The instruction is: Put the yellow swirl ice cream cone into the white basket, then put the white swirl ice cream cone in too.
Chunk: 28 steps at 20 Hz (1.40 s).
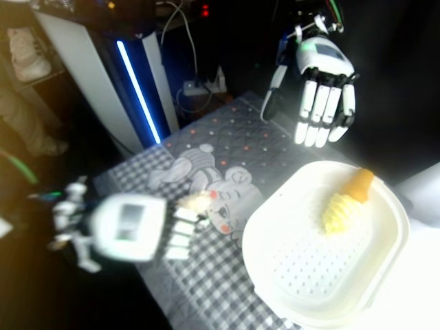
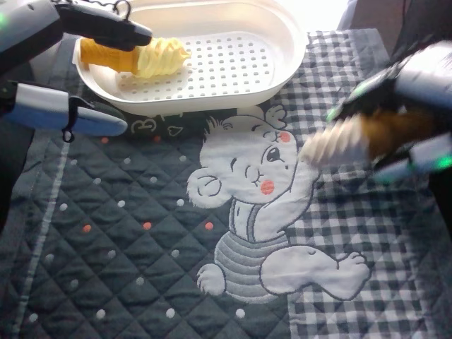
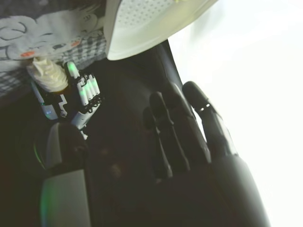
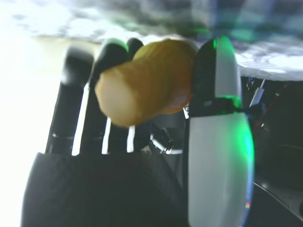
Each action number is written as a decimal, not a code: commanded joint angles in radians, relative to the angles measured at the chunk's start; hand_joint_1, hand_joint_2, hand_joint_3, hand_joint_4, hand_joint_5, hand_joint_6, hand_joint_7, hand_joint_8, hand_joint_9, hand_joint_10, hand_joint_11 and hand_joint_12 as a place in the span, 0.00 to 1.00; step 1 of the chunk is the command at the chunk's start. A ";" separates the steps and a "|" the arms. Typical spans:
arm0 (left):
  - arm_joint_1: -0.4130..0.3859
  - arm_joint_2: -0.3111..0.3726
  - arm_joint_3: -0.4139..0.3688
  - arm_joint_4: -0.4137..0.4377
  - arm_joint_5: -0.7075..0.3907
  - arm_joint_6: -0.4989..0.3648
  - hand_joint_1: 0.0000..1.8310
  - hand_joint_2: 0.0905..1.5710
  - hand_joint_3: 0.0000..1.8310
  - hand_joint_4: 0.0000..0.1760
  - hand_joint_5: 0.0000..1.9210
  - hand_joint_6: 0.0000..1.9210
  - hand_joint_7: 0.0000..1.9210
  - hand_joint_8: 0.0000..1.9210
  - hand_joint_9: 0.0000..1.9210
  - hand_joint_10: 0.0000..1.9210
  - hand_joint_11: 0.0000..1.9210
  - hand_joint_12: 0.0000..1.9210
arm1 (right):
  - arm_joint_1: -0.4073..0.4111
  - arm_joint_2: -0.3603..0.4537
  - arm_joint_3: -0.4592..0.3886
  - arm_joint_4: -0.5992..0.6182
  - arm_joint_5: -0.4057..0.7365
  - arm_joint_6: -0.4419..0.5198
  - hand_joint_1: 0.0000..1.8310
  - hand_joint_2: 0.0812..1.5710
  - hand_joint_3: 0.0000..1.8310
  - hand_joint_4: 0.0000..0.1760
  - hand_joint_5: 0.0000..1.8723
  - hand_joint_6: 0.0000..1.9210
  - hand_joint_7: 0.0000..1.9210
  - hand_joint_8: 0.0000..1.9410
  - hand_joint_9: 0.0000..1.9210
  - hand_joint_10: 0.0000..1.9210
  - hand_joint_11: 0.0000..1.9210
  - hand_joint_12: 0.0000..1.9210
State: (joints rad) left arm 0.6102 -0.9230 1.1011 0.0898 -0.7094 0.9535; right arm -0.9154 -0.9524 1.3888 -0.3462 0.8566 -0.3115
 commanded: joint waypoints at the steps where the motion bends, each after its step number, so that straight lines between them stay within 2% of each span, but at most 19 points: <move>1: -0.008 0.001 -0.005 -0.010 -0.137 -0.002 0.46 0.54 0.00 0.00 0.35 0.00 0.41 0.00 0.40 0.01 0.12 0.62 | 0.017 0.006 0.004 0.070 0.172 0.010 0.76 0.65 0.00 0.00 0.56 0.43 0.61 0.30 0.55 0.52 0.46 0.54; 2: -0.006 0.002 -0.008 -0.010 -0.141 -0.002 0.47 0.54 0.00 0.00 0.35 0.00 0.41 0.00 0.40 0.01 0.11 0.63 | 0.019 0.019 0.006 0.104 0.204 0.010 0.76 0.65 0.00 0.00 0.58 0.36 0.63 0.28 0.54 0.56 0.41 0.53; 3: -0.004 0.002 -0.011 -0.010 -0.146 -0.002 0.46 0.53 0.00 0.00 0.35 0.00 0.41 0.00 0.39 0.01 0.11 0.60 | 0.049 0.028 0.017 0.135 0.235 0.010 0.72 0.63 0.00 0.00 0.63 0.25 0.69 0.26 0.64 0.61 0.54 0.77; 4: -0.002 0.006 -0.015 -0.013 -0.155 -0.002 0.46 0.53 0.00 0.00 0.35 0.00 0.41 0.00 0.39 0.01 0.11 0.60 | 0.141 0.026 0.022 0.101 0.206 -0.010 0.72 0.63 0.00 0.00 0.63 0.25 0.69 0.26 0.64 0.61 0.54 0.77; 5: 0.015 0.026 -0.029 -0.033 -0.183 -0.003 0.46 0.52 0.00 0.00 0.36 0.00 0.42 0.00 0.42 0.02 0.15 0.58 | 0.242 0.014 0.023 0.050 0.147 -0.058 0.70 0.64 0.00 0.00 0.59 0.32 0.67 0.32 0.61 0.46 0.50 0.64; 6: 0.061 0.055 -0.050 -0.072 -0.233 -0.003 0.47 0.52 0.00 0.00 0.36 0.00 0.42 0.00 0.43 0.02 0.17 0.58 | 0.350 -0.024 0.033 -0.016 0.078 -0.114 0.75 0.65 0.00 0.00 0.56 0.40 0.67 0.18 0.53 0.58 0.39 0.56; 8: 0.102 0.074 -0.065 -0.106 -0.277 -0.003 0.47 0.53 0.00 0.00 0.35 0.00 0.41 0.00 0.43 0.02 0.19 0.58 | 0.462 -0.102 0.077 -0.104 0.013 -0.136 0.70 0.65 0.00 0.00 0.56 0.43 0.66 0.23 0.55 0.53 0.43 0.66; 11: 0.099 0.058 -0.063 -0.106 -0.287 -0.002 0.50 0.52 0.00 0.00 0.37 0.00 0.42 0.00 0.45 0.03 0.22 0.55 | 0.483 -0.229 0.174 -0.107 -0.057 -0.136 0.69 0.64 0.00 0.00 0.58 0.41 0.68 0.24 0.59 0.49 0.48 0.71; 12: 0.100 0.057 -0.065 -0.104 -0.296 -0.003 0.53 0.51 0.00 0.00 0.39 0.00 0.45 0.01 0.47 0.03 0.24 0.52 | 0.484 -0.274 0.211 -0.107 -0.096 -0.136 0.70 0.62 0.00 0.00 0.62 0.30 0.69 0.24 0.67 0.37 0.57 0.63; 13: 0.100 0.056 -0.067 -0.099 -0.305 -0.008 0.56 0.52 0.00 0.00 0.42 0.01 0.46 0.01 0.46 0.02 0.21 0.50 | 0.484 -0.307 0.239 -0.112 -0.132 -0.136 0.75 0.63 0.00 0.00 0.58 0.41 0.73 0.05 0.62 0.42 0.47 0.47; 14: 0.100 0.056 -0.068 -0.095 -0.310 -0.016 0.57 0.53 0.00 0.00 0.42 0.01 0.46 0.00 0.45 0.01 0.21 0.48 | 0.484 -0.347 0.275 -0.126 -0.180 -0.136 0.76 0.63 0.00 0.00 0.58 0.40 0.72 0.01 0.58 0.49 0.44 0.49; 15: 0.100 0.055 -0.068 -0.090 -0.318 -0.023 0.57 0.53 0.00 0.00 0.43 0.00 0.46 0.00 0.45 0.01 0.22 0.46 | 0.483 -0.371 0.296 -0.146 -0.213 -0.136 0.71 0.63 0.00 0.00 0.64 0.29 0.71 0.18 0.60 0.41 0.44 0.63; 16: 0.100 0.055 -0.069 -0.089 -0.322 -0.024 0.45 0.55 0.00 0.00 0.44 0.00 0.47 0.00 0.45 0.01 0.21 0.50 | 0.483 -0.376 0.299 -0.154 -0.224 -0.136 0.70 0.63 0.01 0.00 0.57 0.35 0.68 0.29 0.60 0.25 0.38 0.63; 17: 0.100 0.055 -0.069 -0.089 -0.324 -0.024 0.40 0.55 0.00 0.00 0.45 0.01 0.46 0.00 0.44 0.00 0.20 0.50 | 0.483 -0.377 0.300 -0.157 -0.229 -0.136 0.54 0.61 0.00 0.00 0.37 0.11 0.44 0.10 0.45 0.11 0.23 0.60; 18: 0.100 0.055 -0.069 -0.089 -0.326 -0.024 0.40 0.55 0.00 0.00 0.45 0.01 0.46 0.00 0.44 0.00 0.20 0.50 | 0.483 -0.377 0.300 -0.159 -0.231 -0.136 0.54 0.61 0.00 0.00 0.37 0.11 0.44 0.10 0.45 0.11 0.23 0.60; 20: 0.103 0.055 -0.069 -0.091 -0.328 -0.025 0.42 0.54 0.00 0.00 0.46 0.00 0.48 0.01 0.49 0.01 0.23 0.50 | 0.483 -0.377 0.301 -0.159 -0.231 -0.136 0.28 0.52 0.00 0.97 0.02 0.00 0.02 0.00 0.09 0.00 0.00 0.45; 23: 0.110 0.056 -0.069 -0.099 -0.336 -0.025 0.44 0.53 0.00 0.00 0.46 0.00 0.48 0.00 0.48 0.01 0.23 0.50 | 0.483 -0.371 0.300 -0.153 -0.217 -0.130 0.24 0.50 0.00 1.00 0.00 0.00 0.00 0.00 0.03 0.01 0.00 0.32; 24: 0.115 0.058 -0.069 -0.104 -0.346 -0.025 0.46 0.53 0.00 0.00 0.47 0.00 0.48 0.00 0.49 0.01 0.26 0.52 | 0.483 -0.358 0.295 -0.149 -0.204 -0.120 0.24 0.49 0.00 1.00 0.00 0.00 0.00 0.00 0.00 0.00 0.00 0.03; 28: 0.144 0.089 -0.086 -0.129 -0.420 -0.029 0.52 0.52 0.00 0.00 0.46 0.00 0.46 0.00 0.49 0.01 0.29 0.53 | 0.483 -0.242 0.213 -0.060 -0.089 -0.111 0.29 0.51 0.00 1.00 0.00 0.00 0.00 0.00 0.00 0.00 0.00 0.00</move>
State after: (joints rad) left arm 0.7712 -0.8299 1.0111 -0.0296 -0.9905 0.9298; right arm -0.4469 -1.1873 1.5837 -0.4450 0.6476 -0.4236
